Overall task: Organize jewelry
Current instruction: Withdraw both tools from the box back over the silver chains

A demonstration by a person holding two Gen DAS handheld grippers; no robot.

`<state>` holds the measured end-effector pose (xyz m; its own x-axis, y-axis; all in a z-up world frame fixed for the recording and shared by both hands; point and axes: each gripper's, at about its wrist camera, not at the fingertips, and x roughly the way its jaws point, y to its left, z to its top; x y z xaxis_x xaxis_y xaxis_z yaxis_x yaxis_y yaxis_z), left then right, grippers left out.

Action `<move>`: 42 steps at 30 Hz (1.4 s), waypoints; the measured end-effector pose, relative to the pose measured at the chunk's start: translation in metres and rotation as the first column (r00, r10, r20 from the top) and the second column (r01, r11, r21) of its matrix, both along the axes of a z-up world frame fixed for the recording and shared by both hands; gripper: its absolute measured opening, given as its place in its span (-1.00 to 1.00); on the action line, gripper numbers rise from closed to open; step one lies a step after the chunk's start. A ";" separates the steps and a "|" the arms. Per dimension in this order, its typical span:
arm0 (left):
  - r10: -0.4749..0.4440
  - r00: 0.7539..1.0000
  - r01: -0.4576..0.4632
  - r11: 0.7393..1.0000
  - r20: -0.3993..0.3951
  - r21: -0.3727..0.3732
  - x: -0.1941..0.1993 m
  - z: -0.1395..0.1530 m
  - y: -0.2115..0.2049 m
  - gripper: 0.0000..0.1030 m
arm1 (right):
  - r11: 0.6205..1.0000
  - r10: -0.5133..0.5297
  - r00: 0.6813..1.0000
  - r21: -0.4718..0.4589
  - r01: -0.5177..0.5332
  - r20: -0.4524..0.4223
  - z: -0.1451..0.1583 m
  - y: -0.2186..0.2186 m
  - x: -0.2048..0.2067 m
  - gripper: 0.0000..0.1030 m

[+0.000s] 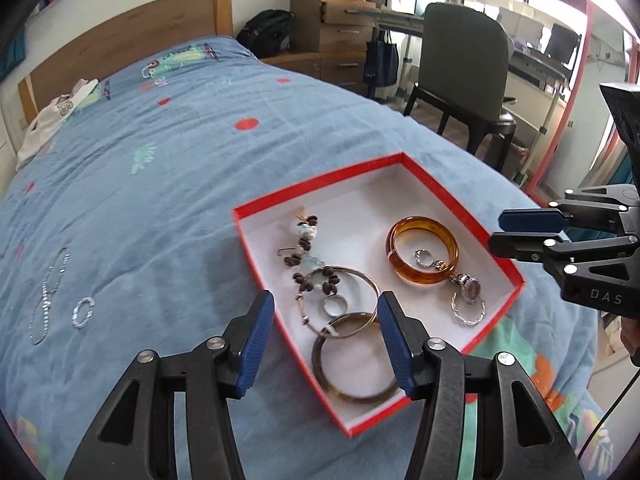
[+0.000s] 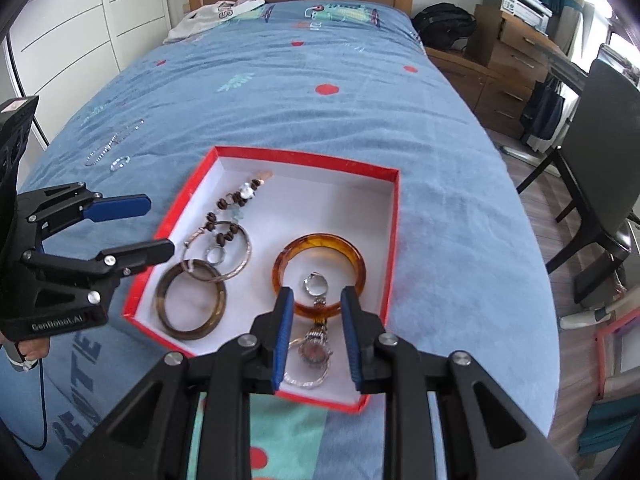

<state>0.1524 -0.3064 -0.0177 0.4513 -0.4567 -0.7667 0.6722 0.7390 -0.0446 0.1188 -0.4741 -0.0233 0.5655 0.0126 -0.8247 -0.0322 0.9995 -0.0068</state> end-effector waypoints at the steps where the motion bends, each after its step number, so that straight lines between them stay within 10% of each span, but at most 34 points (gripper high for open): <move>1: 0.005 1.000 -0.005 1.000 0.004 -0.005 -0.001 0.003 0.005 0.09 | 1.000 0.001 1.000 -0.005 -0.001 0.005 0.004 0.003 -0.004 -0.54; 24: 0.289 0.957 -0.285 0.955 0.040 -0.085 0.006 0.026 0.239 0.28 | 0.985 0.171 0.981 -0.003 -0.171 0.092 0.073 0.166 0.004 -0.53; 42: 0.446 0.895 -0.446 0.895 -0.028 -0.011 0.087 -0.033 0.338 0.48 | 0.958 0.259 0.965 0.121 -0.262 0.037 0.001 0.268 0.108 -0.28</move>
<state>0.2391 0.0313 -0.0508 0.5923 -0.2247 -0.7738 0.2707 0.9600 -0.0716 0.2271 -0.2064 -0.0220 0.5463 0.2629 -0.7953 -0.2925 0.9496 0.1130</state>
